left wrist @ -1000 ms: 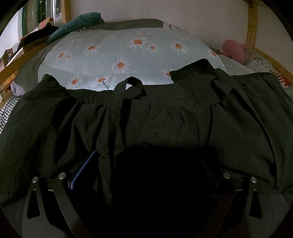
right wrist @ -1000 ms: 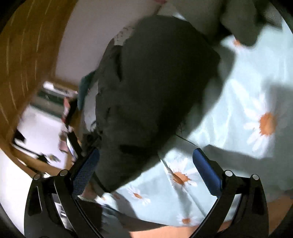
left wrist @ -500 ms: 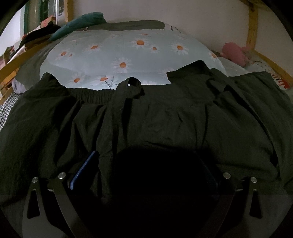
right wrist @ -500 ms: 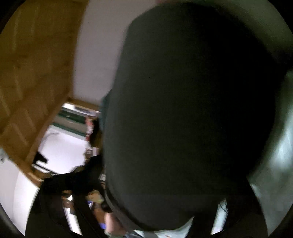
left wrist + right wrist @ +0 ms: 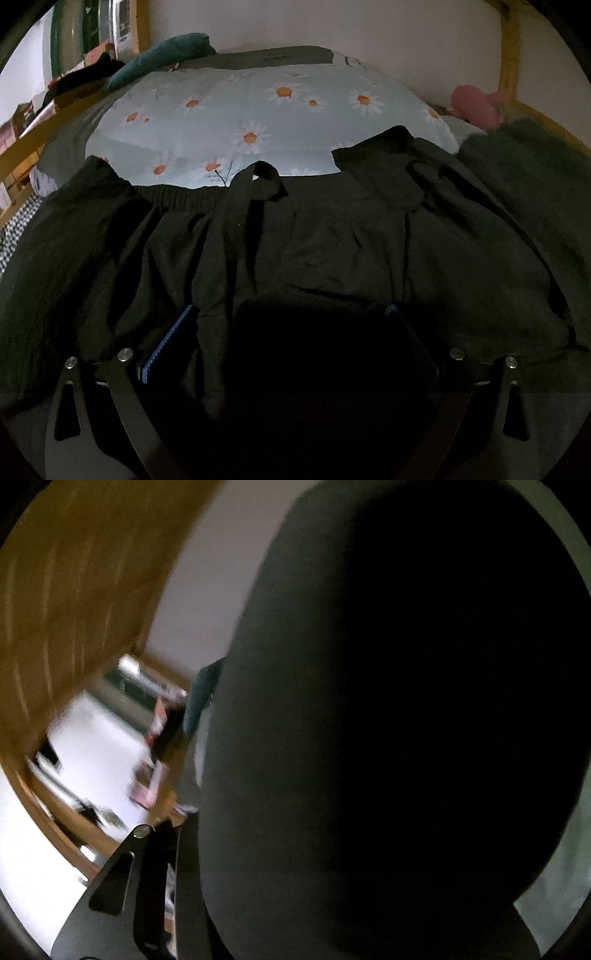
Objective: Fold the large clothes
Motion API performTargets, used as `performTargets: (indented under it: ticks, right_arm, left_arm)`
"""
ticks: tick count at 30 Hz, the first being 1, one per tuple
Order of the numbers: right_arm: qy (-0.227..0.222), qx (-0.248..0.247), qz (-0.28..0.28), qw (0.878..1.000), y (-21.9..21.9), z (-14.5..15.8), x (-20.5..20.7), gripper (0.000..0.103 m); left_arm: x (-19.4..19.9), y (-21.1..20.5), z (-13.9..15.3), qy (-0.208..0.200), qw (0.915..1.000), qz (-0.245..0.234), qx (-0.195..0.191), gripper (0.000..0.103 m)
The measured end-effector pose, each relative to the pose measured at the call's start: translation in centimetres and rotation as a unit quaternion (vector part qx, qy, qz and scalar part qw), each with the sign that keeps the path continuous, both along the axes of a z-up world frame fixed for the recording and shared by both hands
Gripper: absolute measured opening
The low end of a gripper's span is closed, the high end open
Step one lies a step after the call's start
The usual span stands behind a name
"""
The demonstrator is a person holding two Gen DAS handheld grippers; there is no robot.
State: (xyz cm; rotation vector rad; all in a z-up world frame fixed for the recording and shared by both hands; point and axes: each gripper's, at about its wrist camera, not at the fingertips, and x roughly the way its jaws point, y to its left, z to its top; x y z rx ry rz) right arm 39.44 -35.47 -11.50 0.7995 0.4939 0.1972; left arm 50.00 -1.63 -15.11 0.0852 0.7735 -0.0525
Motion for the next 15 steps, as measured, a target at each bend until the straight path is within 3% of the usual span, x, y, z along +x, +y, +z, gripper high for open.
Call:
performTargets:
  ticks: [4, 8, 15]
  right_arm:
    - [-0.018, -0.188, -0.013, 0.982, 6.1, 4.3, -0.9, 0.039]
    - [-0.031, -0.264, -0.009, 0.964, 10.8, 6.0, -0.8, 0.039]
    - [-0.051, -0.352, 0.013, 0.934, 18.1, 7.4, -1.0, 0.040]
  left_arm:
    - [0.5, -1.3, 0.3, 0.005, 0.9997, -0.007, 0.024, 0.097]
    - [1.1, -1.7, 0.3, 0.010, 0.9994, -0.006, 0.033, 0.097]
    - [1.8, -1.4, 0.2, 0.027, 0.9993, -0.004, 0.025, 0.097]
